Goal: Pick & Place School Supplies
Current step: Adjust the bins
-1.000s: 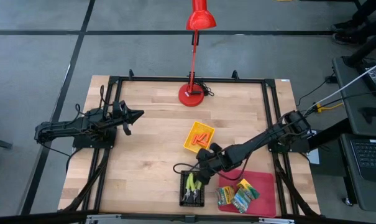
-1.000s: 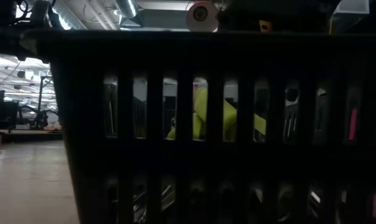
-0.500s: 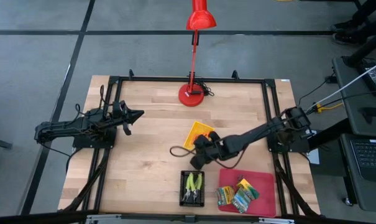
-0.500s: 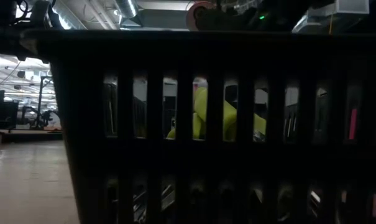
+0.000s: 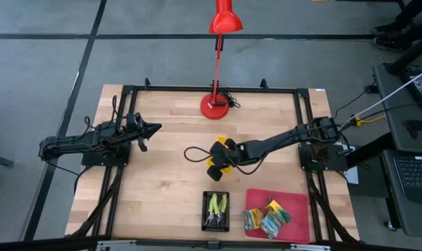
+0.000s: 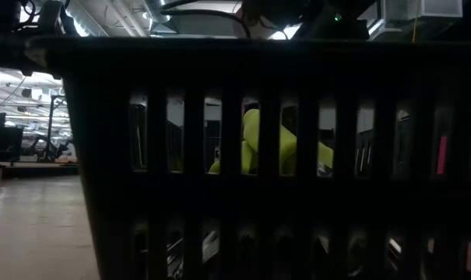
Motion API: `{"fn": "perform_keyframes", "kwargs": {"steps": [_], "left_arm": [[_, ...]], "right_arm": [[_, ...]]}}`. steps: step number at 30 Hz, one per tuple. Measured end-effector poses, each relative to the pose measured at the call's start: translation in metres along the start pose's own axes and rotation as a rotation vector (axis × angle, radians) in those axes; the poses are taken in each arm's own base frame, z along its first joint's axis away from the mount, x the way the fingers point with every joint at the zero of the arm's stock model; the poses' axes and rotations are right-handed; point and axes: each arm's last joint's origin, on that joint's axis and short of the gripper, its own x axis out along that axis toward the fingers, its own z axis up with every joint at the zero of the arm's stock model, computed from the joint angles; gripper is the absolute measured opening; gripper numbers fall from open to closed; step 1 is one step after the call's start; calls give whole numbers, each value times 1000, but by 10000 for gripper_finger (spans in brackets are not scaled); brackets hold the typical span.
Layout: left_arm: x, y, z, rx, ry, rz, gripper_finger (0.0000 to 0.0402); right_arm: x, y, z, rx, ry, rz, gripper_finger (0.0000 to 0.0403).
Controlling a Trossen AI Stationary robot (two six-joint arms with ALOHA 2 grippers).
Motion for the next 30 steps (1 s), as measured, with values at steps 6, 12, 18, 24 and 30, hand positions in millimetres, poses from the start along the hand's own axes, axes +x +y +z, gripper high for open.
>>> {"fn": "perform_keyframes", "kwargs": {"steps": [6, 12, 18, 24, 30], "left_arm": [[0, 0, 0, 0, 0, 0, 6], [0, 0, 0, 0, 0, 0, 6], [0, 0, 0, 0, 0, 0, 6], [0, 0, 0, 0, 0, 0, 6], [0, 0, 0, 0, 0, 0, 6]], "right_arm": [[1, 3, -1, -2, 18, 45, 1], [-1, 9, -5, -3, 26, 69, 1], [-3, 16, -11, 10, 23, 68, 1], [-8, 28, -21, 10, 33, 89, 1], [-13, 39, -33, 23, 35, 84, 0]]}}
